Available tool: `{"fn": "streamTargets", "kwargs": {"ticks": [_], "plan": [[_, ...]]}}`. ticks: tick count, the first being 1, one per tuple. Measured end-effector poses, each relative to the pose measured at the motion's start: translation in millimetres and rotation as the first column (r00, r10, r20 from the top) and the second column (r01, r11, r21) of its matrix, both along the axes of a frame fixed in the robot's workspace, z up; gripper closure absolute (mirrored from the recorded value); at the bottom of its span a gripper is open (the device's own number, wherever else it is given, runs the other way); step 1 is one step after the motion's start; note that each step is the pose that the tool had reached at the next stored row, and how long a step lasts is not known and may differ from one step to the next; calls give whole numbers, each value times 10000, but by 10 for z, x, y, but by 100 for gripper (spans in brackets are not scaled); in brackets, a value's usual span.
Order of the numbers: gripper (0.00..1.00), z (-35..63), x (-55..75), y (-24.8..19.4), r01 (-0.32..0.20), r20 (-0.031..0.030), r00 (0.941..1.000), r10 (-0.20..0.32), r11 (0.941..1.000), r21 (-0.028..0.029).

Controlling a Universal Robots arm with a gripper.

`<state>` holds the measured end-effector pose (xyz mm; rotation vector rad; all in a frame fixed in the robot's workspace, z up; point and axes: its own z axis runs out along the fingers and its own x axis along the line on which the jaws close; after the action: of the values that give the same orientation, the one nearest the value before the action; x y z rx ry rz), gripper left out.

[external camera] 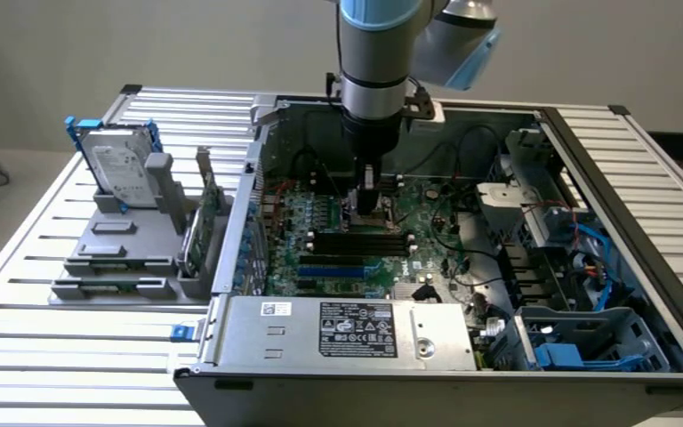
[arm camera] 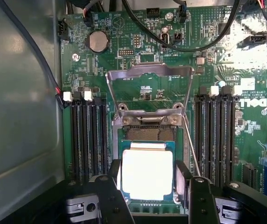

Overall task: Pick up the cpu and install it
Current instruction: 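Place the cpu into insertion slot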

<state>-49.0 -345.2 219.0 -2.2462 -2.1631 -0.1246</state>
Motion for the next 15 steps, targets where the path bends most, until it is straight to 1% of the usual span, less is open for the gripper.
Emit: {"fn": "streamTargets", "kwargs": {"ticks": [1,3,4,5,7,12,15], "plan": [[45,-5,0,0,22,12,10000,-22,10000,54],[45,-13,0,-4,65,30,10000,-65,9998,203],[45,-16,0,-6,85,36,10000,-86,9996,264],[45,-18,0,-11,106,36,9999,-107,9995,285],[45,-20,0,-23,143,36,9999,-145,9995,297],[45,-22,0,-66,212,38,9998,-213,9993,297],[45,-28,0,-87,229,45,9997,-231,9993,309]]}}
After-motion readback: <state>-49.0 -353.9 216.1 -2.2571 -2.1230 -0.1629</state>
